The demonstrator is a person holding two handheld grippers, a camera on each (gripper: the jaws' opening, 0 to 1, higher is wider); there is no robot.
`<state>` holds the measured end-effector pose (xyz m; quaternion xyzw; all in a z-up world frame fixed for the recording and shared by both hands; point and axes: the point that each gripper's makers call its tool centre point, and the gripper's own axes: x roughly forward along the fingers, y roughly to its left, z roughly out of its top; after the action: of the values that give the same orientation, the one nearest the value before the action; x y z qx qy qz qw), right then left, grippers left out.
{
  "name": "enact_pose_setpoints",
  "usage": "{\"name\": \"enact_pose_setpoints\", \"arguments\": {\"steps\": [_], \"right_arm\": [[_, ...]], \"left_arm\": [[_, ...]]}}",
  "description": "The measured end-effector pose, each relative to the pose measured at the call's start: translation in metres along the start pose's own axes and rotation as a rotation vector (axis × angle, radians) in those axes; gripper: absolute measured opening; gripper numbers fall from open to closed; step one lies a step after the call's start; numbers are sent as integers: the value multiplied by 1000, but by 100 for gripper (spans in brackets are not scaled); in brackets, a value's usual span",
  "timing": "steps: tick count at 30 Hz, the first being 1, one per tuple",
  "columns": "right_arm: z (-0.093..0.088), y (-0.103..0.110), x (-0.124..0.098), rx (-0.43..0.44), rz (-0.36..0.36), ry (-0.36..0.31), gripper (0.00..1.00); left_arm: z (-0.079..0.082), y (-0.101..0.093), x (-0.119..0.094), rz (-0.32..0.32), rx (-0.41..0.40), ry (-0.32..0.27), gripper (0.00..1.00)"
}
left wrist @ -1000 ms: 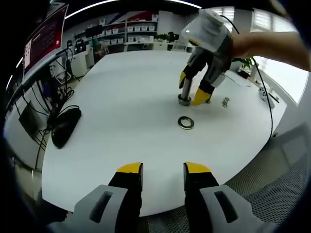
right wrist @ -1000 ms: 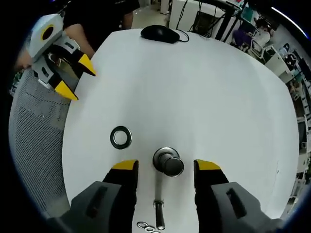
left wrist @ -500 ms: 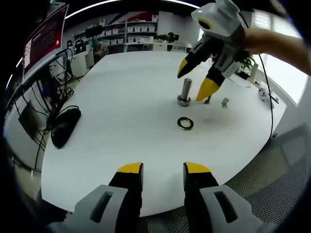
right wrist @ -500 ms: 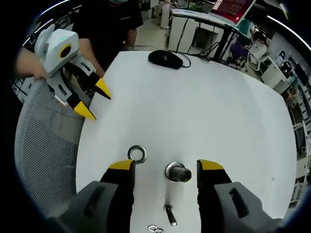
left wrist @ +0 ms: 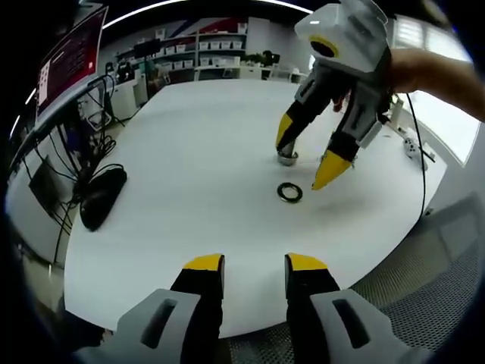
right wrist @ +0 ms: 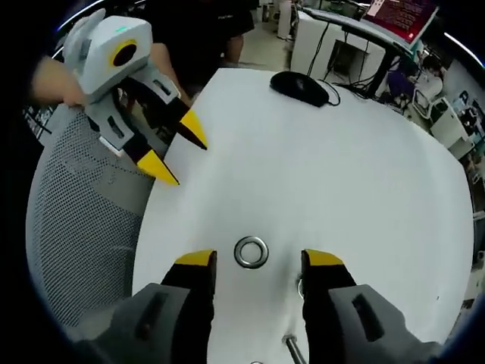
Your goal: Place the washer onto the threaded stud by aligning its center hole with the stud, sliding it down to the base, and recovering from edge contact or off-axis alignment until the washer reaches the visible bottom stop.
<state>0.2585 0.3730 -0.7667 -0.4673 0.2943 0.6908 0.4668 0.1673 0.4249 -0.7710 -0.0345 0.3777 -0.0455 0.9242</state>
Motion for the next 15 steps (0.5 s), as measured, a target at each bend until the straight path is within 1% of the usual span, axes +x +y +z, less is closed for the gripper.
{"name": "enact_pose_setpoints", "arguments": {"steps": [8, 11, 13, 15], "right_arm": [[-9, 9, 18, -11, 32, 50, 44], [-13, 10, 22, -6, 31, 67, 40], [-16, 9, 25, -4, 32, 86, 39], [-16, 9, 26, -8, 31, 92, 39]], "left_arm": [[-1, 0, 0, -3, 3, 3, 28], [-1, 0, 0, -3, 2, 3, 28], [-1, 0, 0, -2, 0, 5, 28], [-1, 0, 0, -2, -1, 5, 27]]}}
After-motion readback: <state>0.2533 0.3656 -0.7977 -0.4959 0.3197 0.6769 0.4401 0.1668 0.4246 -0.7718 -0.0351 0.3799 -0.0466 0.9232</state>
